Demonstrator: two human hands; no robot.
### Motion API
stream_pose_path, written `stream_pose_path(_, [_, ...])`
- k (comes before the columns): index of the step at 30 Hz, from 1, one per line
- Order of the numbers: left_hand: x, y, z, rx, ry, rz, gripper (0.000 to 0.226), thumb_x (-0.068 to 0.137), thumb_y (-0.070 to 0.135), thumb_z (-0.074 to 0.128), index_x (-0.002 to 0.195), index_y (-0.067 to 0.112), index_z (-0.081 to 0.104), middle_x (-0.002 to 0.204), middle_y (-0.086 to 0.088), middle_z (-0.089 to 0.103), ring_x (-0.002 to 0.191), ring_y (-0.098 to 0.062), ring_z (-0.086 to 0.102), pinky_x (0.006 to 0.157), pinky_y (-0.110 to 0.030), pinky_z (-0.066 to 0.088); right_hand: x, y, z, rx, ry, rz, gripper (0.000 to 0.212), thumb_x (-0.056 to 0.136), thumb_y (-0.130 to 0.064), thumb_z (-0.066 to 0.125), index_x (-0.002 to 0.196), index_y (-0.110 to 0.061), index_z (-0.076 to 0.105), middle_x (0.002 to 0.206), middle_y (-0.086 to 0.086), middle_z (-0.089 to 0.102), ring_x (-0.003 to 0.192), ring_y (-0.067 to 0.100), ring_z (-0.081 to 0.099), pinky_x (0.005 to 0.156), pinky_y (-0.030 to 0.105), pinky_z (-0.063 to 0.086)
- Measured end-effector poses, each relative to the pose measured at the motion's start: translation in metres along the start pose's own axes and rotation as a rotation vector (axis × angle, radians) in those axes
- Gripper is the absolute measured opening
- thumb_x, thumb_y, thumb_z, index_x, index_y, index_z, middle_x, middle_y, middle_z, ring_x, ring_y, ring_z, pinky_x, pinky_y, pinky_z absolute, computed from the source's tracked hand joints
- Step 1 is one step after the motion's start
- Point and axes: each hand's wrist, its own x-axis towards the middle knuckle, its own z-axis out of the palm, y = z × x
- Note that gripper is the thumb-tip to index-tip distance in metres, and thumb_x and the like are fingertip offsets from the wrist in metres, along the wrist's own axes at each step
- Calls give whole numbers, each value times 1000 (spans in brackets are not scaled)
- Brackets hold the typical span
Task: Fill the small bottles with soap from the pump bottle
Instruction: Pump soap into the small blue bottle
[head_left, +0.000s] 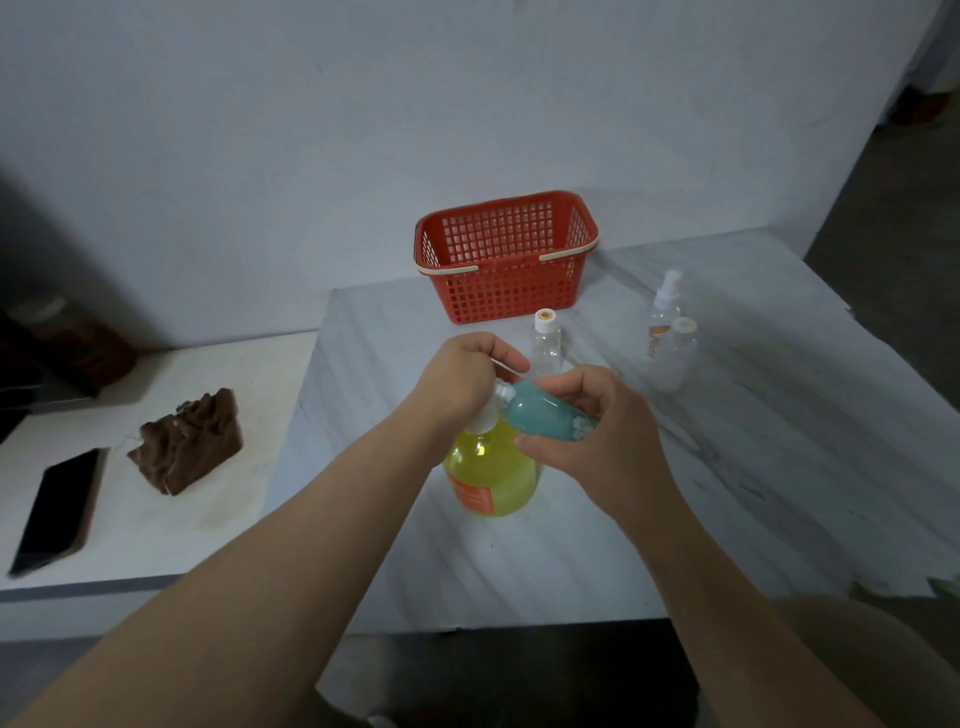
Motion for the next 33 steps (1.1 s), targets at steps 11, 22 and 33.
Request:
stream_pose_path(11, [-6, 13, -3, -31, 13, 16, 35, 87, -6, 33, 76, 11, 60, 78, -9, 63, 62, -16, 54, 49, -20, 40, 1, 0, 0, 24, 35, -38, 46, 53, -15, 88, 83, -37, 60, 87, -7, 67, 75, 3, 62, 63, 11, 45])
stream_pose_path(22, [0, 7, -2, -23, 11, 22, 39, 86, -6, 31, 73, 14, 62, 80, -9, 64, 68, -20, 55, 56, -25, 41, 3, 1, 0, 47, 32, -33, 46, 52, -13, 88, 83, -34, 61, 88, -4, 68, 76, 4, 64, 63, 12, 47])
stream_pose_path(33, [4, -5, 2, -26, 29, 7, 42, 81, -7, 30, 67, 14, 63, 73, -8, 63, 63, -21, 53, 56, -26, 39, 4, 4, 1, 63, -9, -8, 45, 54, -2, 86, 80, -30, 63, 81, -8, 67, 70, 2, 62, 60, 11, 45])
